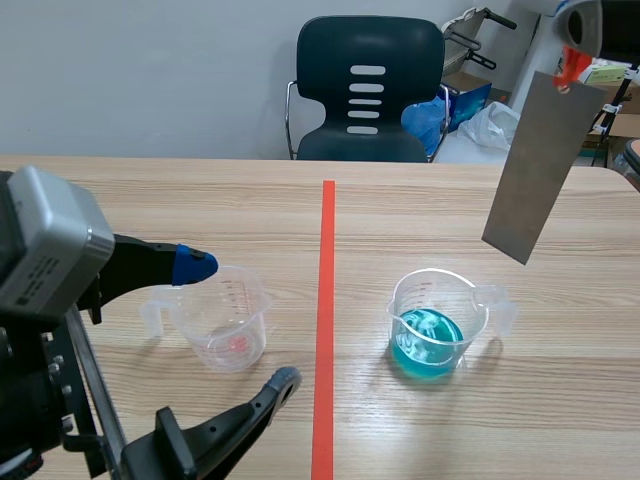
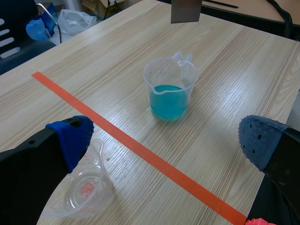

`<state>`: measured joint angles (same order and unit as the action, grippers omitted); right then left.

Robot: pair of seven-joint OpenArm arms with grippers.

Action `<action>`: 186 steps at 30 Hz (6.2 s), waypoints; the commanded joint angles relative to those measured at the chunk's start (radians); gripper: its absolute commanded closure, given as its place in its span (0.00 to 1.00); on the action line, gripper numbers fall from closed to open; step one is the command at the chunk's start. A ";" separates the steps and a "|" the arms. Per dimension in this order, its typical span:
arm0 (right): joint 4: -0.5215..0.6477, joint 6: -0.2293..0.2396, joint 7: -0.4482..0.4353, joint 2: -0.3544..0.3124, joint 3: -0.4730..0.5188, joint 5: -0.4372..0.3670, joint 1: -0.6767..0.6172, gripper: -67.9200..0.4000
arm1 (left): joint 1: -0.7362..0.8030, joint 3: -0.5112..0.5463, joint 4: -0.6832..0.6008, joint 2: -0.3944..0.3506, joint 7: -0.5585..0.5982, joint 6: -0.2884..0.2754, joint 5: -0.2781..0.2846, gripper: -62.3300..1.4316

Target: Do the redox reaction experiment

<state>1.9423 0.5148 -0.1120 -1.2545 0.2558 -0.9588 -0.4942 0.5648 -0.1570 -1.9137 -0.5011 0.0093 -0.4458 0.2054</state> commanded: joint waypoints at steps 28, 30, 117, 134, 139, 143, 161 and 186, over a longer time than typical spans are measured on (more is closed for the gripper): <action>-0.010 -0.021 -0.051 0.023 -0.006 -0.008 0.010 0.98 | -0.005 -0.002 -0.012 0.005 0.017 0.002 0.006 0.00; -0.010 -0.021 -0.052 0.043 -0.016 0.016 0.010 0.98 | -0.005 -0.002 -0.012 0.005 0.017 0.002 0.006 0.00; -0.184 -0.042 -0.058 0.422 -0.532 0.491 0.315 0.98 | -0.005 -0.002 -0.012 0.005 0.016 0.002 0.006 0.00; -0.339 0.068 -0.016 0.608 -0.551 0.605 0.380 0.98 | -0.005 -0.002 -0.012 0.005 0.016 0.002 0.006 0.00; -0.339 0.123 -0.017 0.615 -0.551 0.587 0.380 0.98 | -0.005 -0.002 -0.012 0.005 0.016 0.002 0.006 0.00; -0.339 0.166 -0.016 0.615 -0.551 0.562 0.380 0.98 | -0.005 -0.002 -0.012 0.005 0.016 0.002 0.006 0.00; -0.339 0.190 -0.005 0.615 -0.551 0.532 0.380 0.98 | -0.005 -0.002 -0.012 0.005 0.016 0.002 0.006 0.00; -0.339 0.190 0.007 0.615 -0.550 0.528 0.380 0.98 | -0.005 -0.002 -0.012 0.005 0.016 0.002 0.006 0.00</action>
<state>1.6001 0.7040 -0.1104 -0.6262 -0.2962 -0.4282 -0.1146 0.5648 -0.1570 -1.9137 -0.5011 0.0093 -0.4458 0.2054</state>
